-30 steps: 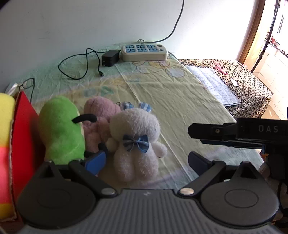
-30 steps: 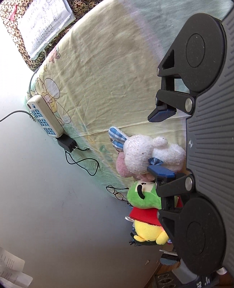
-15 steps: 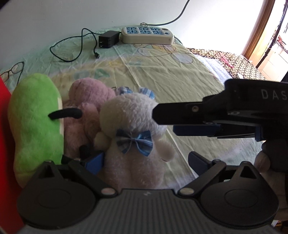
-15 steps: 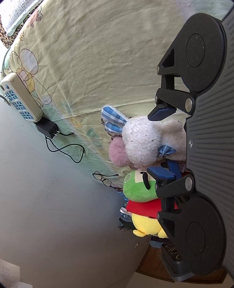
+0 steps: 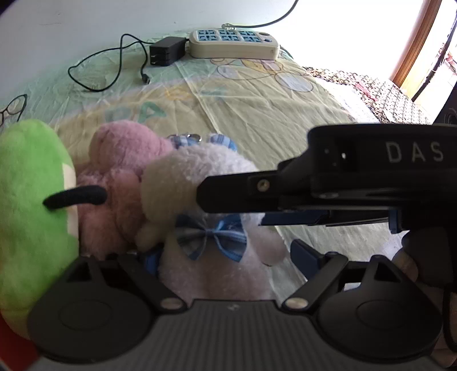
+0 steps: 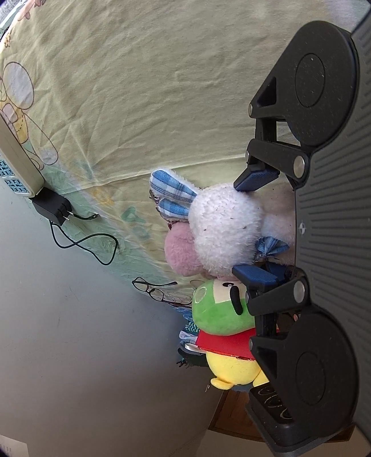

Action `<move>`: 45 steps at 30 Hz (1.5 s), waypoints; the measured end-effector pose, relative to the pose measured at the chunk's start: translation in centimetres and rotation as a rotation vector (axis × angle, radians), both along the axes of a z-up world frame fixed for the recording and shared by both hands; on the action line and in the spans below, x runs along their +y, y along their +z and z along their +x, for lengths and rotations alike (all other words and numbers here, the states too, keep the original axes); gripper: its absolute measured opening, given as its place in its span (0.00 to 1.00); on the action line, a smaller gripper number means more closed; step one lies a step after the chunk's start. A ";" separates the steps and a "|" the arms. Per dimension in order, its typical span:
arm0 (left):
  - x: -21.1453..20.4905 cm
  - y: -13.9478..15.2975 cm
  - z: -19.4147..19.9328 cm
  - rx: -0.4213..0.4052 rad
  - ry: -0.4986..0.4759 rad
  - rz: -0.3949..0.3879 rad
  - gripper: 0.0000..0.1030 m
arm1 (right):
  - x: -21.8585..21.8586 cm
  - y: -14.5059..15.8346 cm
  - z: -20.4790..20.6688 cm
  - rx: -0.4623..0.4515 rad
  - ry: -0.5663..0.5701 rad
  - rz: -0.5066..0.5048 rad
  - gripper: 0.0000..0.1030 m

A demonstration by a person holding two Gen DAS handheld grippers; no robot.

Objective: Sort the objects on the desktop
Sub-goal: 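Close the right gripper on the white bunny's body below its bow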

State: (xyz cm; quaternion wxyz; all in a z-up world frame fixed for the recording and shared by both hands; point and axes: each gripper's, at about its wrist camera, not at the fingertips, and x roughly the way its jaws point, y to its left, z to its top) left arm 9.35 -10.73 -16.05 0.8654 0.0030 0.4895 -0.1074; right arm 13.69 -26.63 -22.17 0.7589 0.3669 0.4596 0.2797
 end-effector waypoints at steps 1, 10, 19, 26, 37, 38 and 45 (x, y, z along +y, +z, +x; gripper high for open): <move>-0.1 0.0 0.0 0.001 -0.003 0.001 0.86 | -0.1 0.0 0.0 0.000 0.001 0.003 0.56; -2.2 0.4 -1.6 0.025 -0.091 -0.020 0.75 | -2.5 0.4 -2.0 0.011 -0.040 0.004 0.51; -5.7 0.4 -6.1 0.064 -0.256 -0.052 0.76 | -4.7 1.8 -6.8 -0.008 -0.061 -0.104 0.51; -4.0 1.1 -7.4 0.036 -0.193 -0.030 0.84 | -4.5 1.9 -9.1 -0.033 -0.067 -0.139 0.55; -4.8 1.3 -6.5 -0.018 -0.180 0.030 0.76 | -2.7 1.5 -8.2 -0.066 -0.074 -0.169 0.63; -4.7 1.3 -6.6 -0.014 -0.180 0.024 0.76 | -2.7 1.6 -8.3 -0.069 -0.069 -0.177 0.61; -4.1 2.2 -8.6 -0.024 -0.169 -0.024 0.76 | -1.8 2.7 -10.0 -0.082 -0.047 -0.210 0.56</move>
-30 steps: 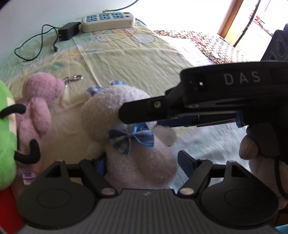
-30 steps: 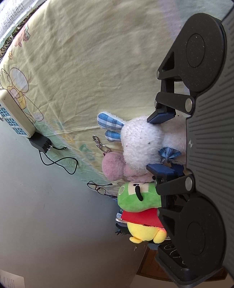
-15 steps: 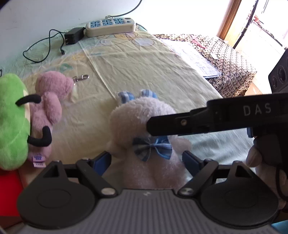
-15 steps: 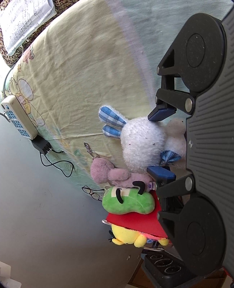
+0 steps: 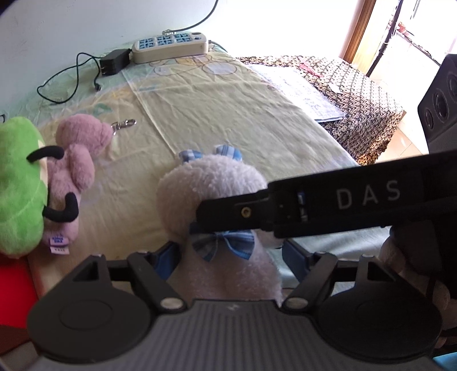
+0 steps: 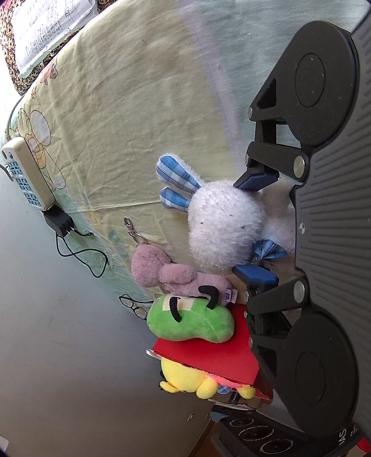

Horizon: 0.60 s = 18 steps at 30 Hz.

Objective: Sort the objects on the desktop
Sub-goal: 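Close the right gripper on the white bunny's body below its bow, then lift the white bunny and carry it over the red box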

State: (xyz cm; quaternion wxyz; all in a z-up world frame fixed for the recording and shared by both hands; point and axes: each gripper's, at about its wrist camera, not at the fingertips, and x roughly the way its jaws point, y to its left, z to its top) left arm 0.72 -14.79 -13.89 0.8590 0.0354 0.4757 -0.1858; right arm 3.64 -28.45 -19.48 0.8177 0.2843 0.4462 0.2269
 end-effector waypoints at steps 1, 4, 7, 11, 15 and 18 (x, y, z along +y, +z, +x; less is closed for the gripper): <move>0.2 0.3 -0.4 -0.003 0.003 -0.013 0.76 | 0.3 0.4 -0.4 -0.011 0.005 -0.010 0.55; 1.1 1.8 -1.3 -0.026 0.004 -0.055 0.76 | 1.3 2.1 -1.5 -0.070 0.016 -0.053 0.55; 2.0 3.6 -2.1 -0.077 -0.003 -0.075 0.76 | 2.4 4.3 -2.6 -0.147 0.010 -0.088 0.55; 4.4 6.7 -3.1 -0.168 -0.014 -0.104 0.76 | 4.2 7.2 -3.6 -0.246 -0.014 -0.103 0.55; 8.1 9.8 -4.4 -0.250 -0.010 -0.128 0.76 | 7.3 10.1 -4.5 -0.339 -0.036 -0.097 0.55; 11.6 12.0 -5.4 -0.302 0.005 -0.154 0.77 | 10.4 12.0 -5.1 -0.411 -0.031 -0.100 0.55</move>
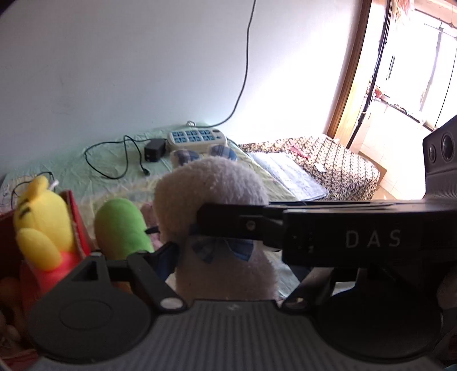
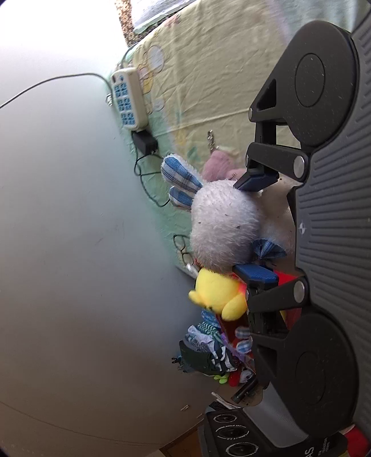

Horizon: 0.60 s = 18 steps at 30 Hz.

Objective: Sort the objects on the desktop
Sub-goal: 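Lift the white bunny and carry it over the red box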

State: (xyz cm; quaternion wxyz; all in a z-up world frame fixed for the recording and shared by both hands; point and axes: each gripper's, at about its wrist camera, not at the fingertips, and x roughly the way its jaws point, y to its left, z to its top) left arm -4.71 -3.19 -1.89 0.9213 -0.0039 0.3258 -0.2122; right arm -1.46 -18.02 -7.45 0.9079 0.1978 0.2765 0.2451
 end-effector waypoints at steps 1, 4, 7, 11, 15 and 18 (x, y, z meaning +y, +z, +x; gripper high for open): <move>1.2 0.6 -0.3 -0.015 0.005 -0.007 0.77 | 1.1 0.6 -0.1 -0.020 0.006 0.001 0.55; 4.8 2.1 -1.3 -0.059 0.027 -0.021 0.78 | 4.3 1.9 -0.3 -0.066 0.023 0.015 0.55; 8.3 2.7 -1.7 -0.081 0.053 -0.035 0.78 | 7.7 2.6 -0.3 -0.105 0.045 -0.002 0.55; 12.5 3.1 -2.3 -0.106 0.072 -0.029 0.78 | 12.0 3.1 -0.3 -0.145 0.073 -0.029 0.55; 15.7 2.8 -2.4 -0.113 0.082 -0.011 0.78 | 15.6 3.2 -0.1 -0.177 0.083 -0.062 0.55; 17.9 2.2 -2.2 -0.102 0.084 -0.016 0.77 | 17.9 3.1 0.2 -0.176 0.090 -0.090 0.55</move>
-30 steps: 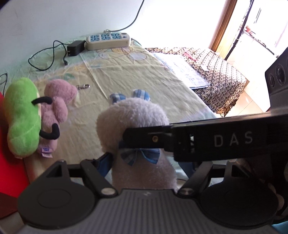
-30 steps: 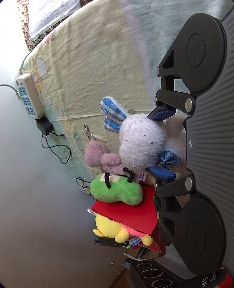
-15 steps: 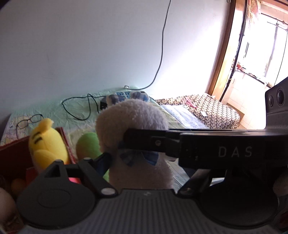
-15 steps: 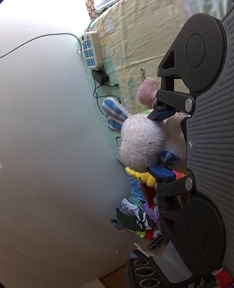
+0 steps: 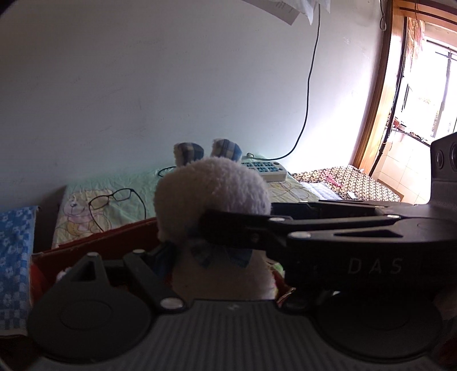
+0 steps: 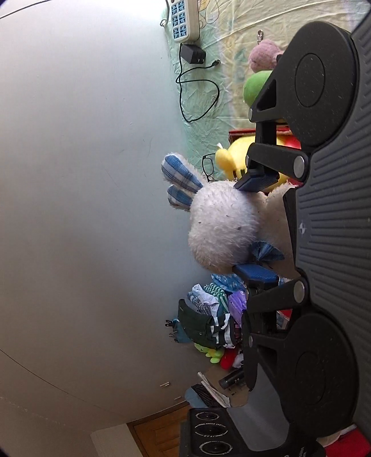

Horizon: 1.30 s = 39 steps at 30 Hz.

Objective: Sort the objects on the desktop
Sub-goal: 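Lift the white bunny and carry it over the red box, then lower the white bunny into the red box beside the tiger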

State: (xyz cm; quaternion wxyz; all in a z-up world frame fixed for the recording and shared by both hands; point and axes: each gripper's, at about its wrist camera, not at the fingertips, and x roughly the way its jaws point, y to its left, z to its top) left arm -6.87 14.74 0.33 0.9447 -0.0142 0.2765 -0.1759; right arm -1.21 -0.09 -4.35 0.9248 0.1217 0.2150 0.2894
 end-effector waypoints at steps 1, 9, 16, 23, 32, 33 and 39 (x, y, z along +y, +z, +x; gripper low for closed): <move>0.6 -0.4 0.2 0.007 0.000 0.001 0.78 | 0.8 -0.1 0.1 0.000 0.001 -0.018 0.55; 4.6 -4.5 1.5 0.099 0.007 -0.009 0.76 | 6.4 -2.0 2.2 0.042 -0.012 -0.217 0.54; 5.7 -6.9 3.4 0.179 -0.014 0.012 0.75 | 8.8 -4.0 4.2 0.123 -0.042 -0.371 0.53; 5.7 -8.8 4.7 0.252 -0.050 0.032 0.75 | 10.2 -5.3 5.7 0.181 -0.054 -0.503 0.53; 5.4 -9.2 5.5 0.288 -0.095 0.052 0.79 | 10.6 -5.3 6.7 0.241 -0.020 -0.559 0.55; 5.3 -9.1 5.6 0.298 -0.097 0.053 0.80 | 10.4 -5.2 6.7 0.242 -0.020 -0.547 0.56; 4.7 -8.3 6.1 0.320 -0.102 0.068 0.80 | 9.6 -4.4 6.0 0.220 -0.045 -0.476 0.58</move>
